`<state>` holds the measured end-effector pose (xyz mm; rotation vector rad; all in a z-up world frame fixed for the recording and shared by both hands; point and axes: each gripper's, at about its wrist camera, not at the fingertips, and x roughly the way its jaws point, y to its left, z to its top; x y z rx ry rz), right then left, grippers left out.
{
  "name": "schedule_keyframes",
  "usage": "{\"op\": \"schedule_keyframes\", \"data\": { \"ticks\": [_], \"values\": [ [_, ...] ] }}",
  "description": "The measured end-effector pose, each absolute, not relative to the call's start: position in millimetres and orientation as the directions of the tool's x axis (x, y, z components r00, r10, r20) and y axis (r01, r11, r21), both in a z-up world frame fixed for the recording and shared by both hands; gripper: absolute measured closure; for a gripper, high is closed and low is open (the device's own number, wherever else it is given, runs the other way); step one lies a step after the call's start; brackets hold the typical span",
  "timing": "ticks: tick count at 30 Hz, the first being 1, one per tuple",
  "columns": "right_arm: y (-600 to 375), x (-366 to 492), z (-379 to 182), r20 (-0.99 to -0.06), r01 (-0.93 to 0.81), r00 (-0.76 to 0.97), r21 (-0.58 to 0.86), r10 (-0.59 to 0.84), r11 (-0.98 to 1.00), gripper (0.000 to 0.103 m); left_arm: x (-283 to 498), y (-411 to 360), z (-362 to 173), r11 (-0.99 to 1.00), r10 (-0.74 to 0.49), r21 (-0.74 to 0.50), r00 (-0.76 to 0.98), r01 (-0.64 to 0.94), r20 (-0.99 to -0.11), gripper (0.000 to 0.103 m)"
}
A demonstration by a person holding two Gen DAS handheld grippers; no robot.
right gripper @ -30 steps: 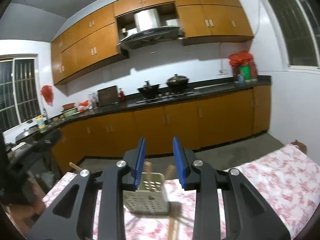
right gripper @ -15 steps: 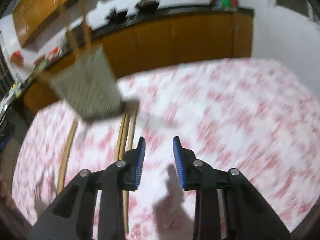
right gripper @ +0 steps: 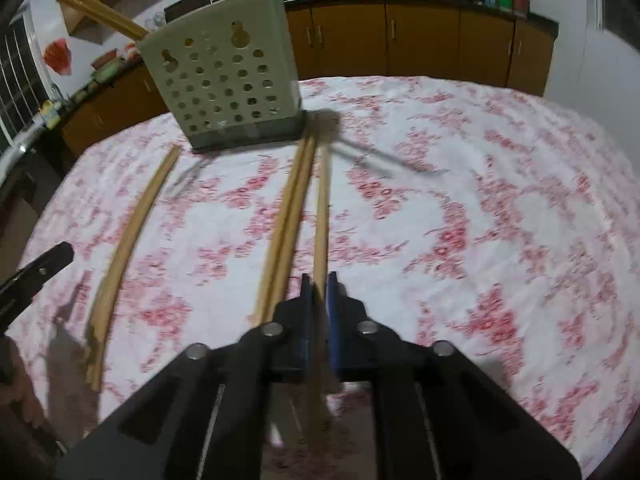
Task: Organize utensils
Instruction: 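Close the right tool on a third wooden chopstick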
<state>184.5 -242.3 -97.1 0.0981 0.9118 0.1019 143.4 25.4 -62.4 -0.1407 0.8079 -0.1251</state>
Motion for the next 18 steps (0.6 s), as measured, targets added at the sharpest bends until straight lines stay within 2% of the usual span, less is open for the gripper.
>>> {"op": "schedule_keyframes", "data": {
  "ticks": [6,18],
  "values": [
    [-263,187,-96,-0.784,0.027,0.614,0.138,0.092,0.99,0.095,143,8,-72,0.977,-0.211,-0.175,0.644,0.12,-0.735,0.081],
    [-270,186,-97,-0.783,0.031,0.617,0.12,0.076,0.992,0.095,146,-7,-85,0.983,-0.179,-0.114,0.599,0.145,-0.78,0.085]
  ]
}}
